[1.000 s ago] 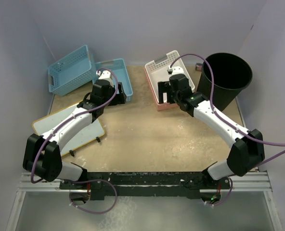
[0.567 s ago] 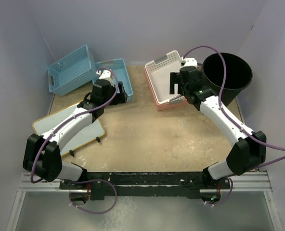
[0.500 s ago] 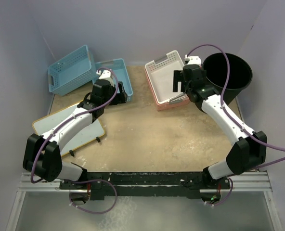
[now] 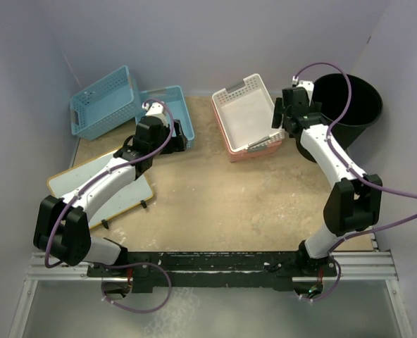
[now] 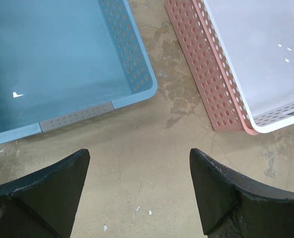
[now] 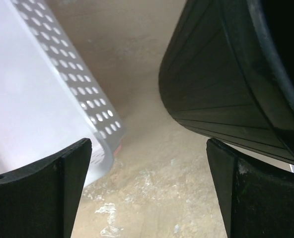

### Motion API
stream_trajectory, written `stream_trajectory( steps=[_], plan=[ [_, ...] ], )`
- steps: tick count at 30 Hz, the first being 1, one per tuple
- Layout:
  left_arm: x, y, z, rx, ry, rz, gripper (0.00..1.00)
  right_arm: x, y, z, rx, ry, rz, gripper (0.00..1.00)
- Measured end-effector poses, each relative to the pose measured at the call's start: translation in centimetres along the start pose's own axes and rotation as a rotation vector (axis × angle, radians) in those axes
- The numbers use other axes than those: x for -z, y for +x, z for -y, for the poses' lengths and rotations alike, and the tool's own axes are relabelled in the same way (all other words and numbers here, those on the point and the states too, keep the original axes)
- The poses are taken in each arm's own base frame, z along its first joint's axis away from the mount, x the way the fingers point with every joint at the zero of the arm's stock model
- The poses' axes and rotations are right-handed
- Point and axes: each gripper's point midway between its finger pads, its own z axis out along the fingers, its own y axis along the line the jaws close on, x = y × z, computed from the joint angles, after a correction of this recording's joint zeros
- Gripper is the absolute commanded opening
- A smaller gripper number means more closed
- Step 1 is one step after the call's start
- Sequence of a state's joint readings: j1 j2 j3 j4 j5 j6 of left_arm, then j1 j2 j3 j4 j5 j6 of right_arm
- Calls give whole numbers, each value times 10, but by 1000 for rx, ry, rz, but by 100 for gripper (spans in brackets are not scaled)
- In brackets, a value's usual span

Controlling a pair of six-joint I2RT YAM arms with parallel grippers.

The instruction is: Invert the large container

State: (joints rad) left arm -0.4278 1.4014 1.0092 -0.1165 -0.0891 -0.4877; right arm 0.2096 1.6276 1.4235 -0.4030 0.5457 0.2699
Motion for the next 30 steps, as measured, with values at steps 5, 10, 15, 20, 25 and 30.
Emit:
stream_trajectory(
  steps=[5,10,15,20,25,30],
  plan=[
    [0,0,0,0,-1,-1,78,4,-6,-24,-4,-131,10,99],
    [0,0,0,0,-1,-1,78,14,-25,-54,-16,-286,76,90],
    [0,1,0,0,0,-2,78,5,-50,-74,9,-319,109,74],
    [0,1,0,3,-2,-3,78,-33,-51,-92,84,-292,81,53],
    [0,1,0,9,-3,-5,78,-67,-31,-97,186,-239,17,17],
    [0,1,0,9,-4,-3,78,-62,-30,-94,209,-245,7,0]
  ],
)
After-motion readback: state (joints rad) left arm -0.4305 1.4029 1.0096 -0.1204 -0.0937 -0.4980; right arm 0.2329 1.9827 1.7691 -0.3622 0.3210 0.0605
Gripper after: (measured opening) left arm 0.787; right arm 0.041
